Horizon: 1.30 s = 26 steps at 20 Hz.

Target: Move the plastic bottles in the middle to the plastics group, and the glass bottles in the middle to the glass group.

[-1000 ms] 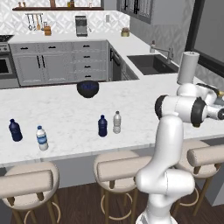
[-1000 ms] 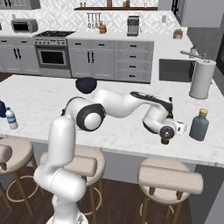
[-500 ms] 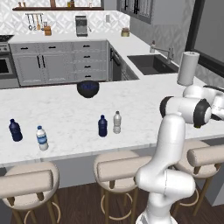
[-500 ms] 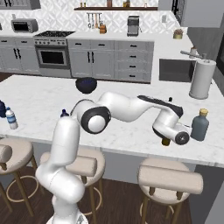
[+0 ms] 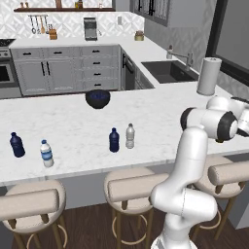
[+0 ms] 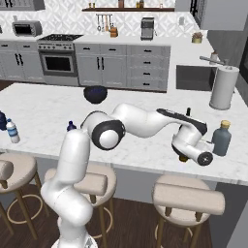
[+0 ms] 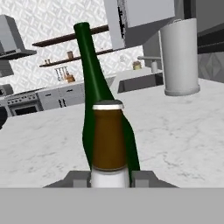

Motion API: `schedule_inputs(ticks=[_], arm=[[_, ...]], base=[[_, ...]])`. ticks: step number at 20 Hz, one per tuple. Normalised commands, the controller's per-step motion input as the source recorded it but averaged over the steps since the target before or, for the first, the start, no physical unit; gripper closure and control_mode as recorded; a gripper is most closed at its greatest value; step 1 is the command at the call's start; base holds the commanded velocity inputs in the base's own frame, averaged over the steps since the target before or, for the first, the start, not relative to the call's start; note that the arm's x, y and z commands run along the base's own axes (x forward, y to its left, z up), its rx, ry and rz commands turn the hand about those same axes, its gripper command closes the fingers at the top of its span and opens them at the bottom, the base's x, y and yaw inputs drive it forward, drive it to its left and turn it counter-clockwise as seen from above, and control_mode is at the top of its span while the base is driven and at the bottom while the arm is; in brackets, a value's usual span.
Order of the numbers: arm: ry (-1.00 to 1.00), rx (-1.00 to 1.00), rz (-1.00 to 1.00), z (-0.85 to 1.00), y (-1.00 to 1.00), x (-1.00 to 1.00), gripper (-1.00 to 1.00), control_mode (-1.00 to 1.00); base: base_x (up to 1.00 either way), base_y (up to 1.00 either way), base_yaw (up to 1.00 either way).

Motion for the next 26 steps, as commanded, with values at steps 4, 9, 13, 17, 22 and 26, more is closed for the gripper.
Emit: schedule_inputs(ticks=[4,9,13,17,22,26], arm=[[-0.11,0.00,0.00,-0.55,0.28,-0.27,1.00,-1.00],[-0.09,0.00,0.00,-0.46,0.05,-0.18,1.00,-1.00],[-0.05,0.00,0.00,-0.33,0.00,0.00,1.00,-1.00],[0.00,0.00,0.00,-0.33,0.08,0.00,-1.00,-1.00],[0.00,0.00,0.00,-0.39,0.17,-0.02,-1.00,-1.00],[-0.03,0.00,0.00,-0.23,0.15,-0.01,-1.00,-1.00]], base=[[0.00,0.00,0.00],[0.00,0.00,0.00],[0.00,0.00,0.00],[0.00,0.00,0.00],[0.00,0.00,0.00],[0.00,0.00,0.00]])
